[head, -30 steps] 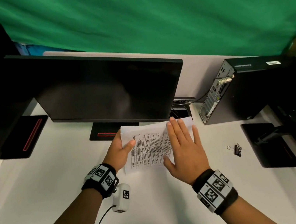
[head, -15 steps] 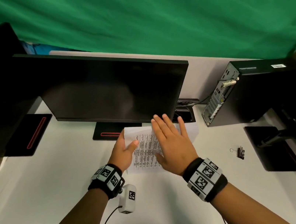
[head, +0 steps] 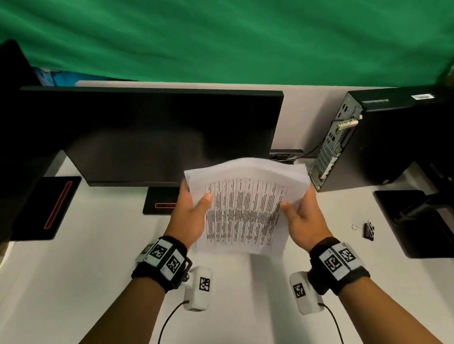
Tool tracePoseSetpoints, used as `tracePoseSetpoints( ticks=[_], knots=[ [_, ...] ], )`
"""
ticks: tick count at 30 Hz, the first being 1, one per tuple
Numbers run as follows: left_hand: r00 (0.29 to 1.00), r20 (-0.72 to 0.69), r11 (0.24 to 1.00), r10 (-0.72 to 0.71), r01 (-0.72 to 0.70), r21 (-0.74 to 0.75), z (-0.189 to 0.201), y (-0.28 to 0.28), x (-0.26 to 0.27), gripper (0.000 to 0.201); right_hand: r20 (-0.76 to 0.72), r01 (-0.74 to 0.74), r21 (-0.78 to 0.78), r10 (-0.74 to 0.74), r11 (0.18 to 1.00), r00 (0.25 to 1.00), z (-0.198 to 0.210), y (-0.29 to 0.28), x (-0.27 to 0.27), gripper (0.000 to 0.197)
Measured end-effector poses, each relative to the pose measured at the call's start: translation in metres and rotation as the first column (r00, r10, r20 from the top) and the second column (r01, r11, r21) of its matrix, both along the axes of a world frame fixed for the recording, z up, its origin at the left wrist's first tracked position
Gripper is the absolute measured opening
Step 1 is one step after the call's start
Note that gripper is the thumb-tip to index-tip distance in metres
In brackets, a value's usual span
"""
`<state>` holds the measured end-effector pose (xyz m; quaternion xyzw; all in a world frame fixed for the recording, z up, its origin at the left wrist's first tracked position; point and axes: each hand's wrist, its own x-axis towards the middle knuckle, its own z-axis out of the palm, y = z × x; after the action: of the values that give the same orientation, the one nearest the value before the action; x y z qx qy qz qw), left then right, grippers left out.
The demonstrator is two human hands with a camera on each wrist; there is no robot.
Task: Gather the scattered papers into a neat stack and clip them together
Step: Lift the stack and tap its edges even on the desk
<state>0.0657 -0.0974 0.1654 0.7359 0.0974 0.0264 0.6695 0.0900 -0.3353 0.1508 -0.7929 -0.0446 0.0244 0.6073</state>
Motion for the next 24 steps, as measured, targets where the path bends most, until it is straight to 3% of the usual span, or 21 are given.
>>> tracePoseSetpoints(
  ticks=[4,9,12,18,24],
  knots=[
    [0.996,0.067,0.998,0.054,-0.055,0.008,-0.001,-0.002,-0.003,0.036,0.053,-0.014,0.03,0.012,0.999,0.999,0.0,-0.001,-0.007,0.04],
    [0.995,-0.104,0.989,0.005,0.01,0.144,-0.042,-0.004,-0.026,0.047,-0.128,-0.073,-0.059,0.065,0.996,0.99,-0.038,0.003,-0.03,0.021],
    [0.991,-0.126,0.988,0.051,-0.032,0.148,-0.042,-0.005,-0.027,0.041,-0.125,-0.048,-0.089,0.037,0.995,0.991,-0.046,0.007,-0.031,0.016],
    [0.994,-0.044,0.991,0.103,-0.098,0.093,-0.035,-0.002,-0.024,0.04,-0.028,0.018,0.007,-0.018,1.0,0.999,-0.038,0.004,-0.031,0.028],
    [0.99,-0.133,0.994,0.049,-0.035,0.108,-0.056,0.0,-0.027,0.041,-0.123,0.025,0.083,-0.015,0.996,0.992,-0.049,0.002,-0.035,0.041]
  ],
)
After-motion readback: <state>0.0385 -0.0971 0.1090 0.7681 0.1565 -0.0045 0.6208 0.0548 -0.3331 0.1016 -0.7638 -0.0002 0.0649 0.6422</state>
